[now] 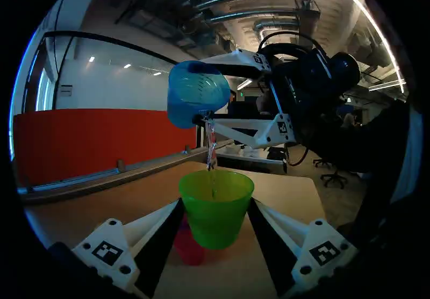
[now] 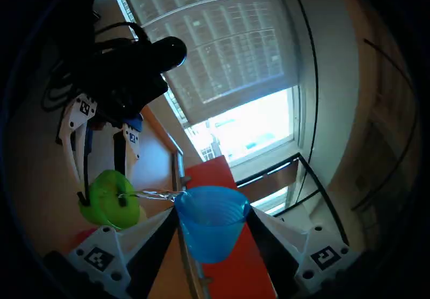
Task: Pour water
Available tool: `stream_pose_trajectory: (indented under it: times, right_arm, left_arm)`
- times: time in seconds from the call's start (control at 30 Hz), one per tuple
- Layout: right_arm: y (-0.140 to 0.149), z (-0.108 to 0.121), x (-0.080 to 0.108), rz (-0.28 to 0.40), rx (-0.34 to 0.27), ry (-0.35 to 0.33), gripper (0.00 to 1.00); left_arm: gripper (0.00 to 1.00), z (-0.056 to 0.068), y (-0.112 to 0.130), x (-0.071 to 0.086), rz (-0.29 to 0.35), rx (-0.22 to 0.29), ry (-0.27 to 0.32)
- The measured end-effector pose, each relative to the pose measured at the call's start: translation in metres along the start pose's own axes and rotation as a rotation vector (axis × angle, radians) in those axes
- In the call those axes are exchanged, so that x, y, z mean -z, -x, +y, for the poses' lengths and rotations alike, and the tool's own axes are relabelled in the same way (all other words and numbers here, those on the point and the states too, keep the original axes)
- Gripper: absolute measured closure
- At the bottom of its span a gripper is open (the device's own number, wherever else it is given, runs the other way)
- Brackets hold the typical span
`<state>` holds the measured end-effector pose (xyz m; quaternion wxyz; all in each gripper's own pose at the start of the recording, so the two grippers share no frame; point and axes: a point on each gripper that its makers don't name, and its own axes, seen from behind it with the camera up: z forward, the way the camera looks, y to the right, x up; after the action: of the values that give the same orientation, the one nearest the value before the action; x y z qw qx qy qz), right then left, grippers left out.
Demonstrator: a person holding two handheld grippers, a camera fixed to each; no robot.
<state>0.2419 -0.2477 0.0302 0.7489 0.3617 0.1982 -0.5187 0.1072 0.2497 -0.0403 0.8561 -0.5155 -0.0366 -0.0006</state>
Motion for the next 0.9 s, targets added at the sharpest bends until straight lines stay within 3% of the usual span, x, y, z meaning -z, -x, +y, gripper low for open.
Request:
stream_pose_trajectory:
  times: [0.9]
  right_arm:
    - [0.0026, 0.0095, 0.0016, -0.008, 0.081, 0.031, 0.09]
  left_arm:
    - [0.17, -0.0002, 0.0038, -0.0030, -0.006, 0.004, -0.002]
